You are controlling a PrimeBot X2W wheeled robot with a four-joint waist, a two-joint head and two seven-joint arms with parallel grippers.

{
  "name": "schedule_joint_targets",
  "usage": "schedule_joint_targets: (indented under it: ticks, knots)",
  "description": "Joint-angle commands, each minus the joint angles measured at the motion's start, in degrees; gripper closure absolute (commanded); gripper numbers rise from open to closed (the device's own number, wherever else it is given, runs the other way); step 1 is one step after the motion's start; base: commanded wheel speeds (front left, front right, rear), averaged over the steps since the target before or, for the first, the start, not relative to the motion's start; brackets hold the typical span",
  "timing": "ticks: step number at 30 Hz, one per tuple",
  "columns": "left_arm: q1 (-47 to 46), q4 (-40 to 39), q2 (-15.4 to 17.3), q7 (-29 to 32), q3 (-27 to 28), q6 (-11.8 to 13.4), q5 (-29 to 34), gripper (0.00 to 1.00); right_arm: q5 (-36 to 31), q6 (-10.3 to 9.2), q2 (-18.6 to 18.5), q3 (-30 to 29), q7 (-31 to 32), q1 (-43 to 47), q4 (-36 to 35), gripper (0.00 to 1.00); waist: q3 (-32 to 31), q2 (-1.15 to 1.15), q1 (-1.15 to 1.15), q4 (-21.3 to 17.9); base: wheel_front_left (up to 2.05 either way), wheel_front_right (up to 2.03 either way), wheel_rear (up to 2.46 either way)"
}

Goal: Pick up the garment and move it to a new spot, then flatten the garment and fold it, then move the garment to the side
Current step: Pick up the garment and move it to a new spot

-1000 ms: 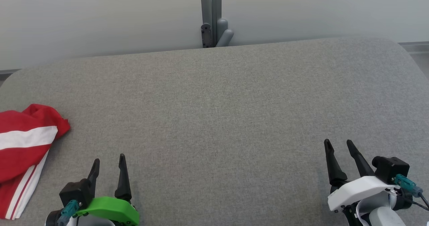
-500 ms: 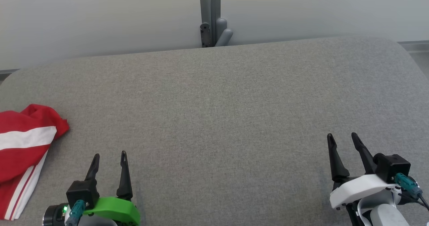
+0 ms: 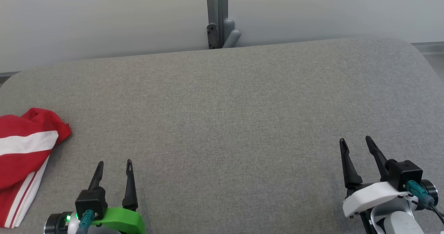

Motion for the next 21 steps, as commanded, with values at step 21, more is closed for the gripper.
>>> schedule_joint_targets:
  ticks: [21]
  knots:
    - [0.1, 0.5, 0.4, -0.1, 2.3, 2.0, -2.5, 0.00, 1.8, 0.00, -1.0, 5.9, -0.2, -2.6, 0.8, 0.00, 2.9, 0.00, 0.00, 14.3, 0.00, 0.00, 0.00]
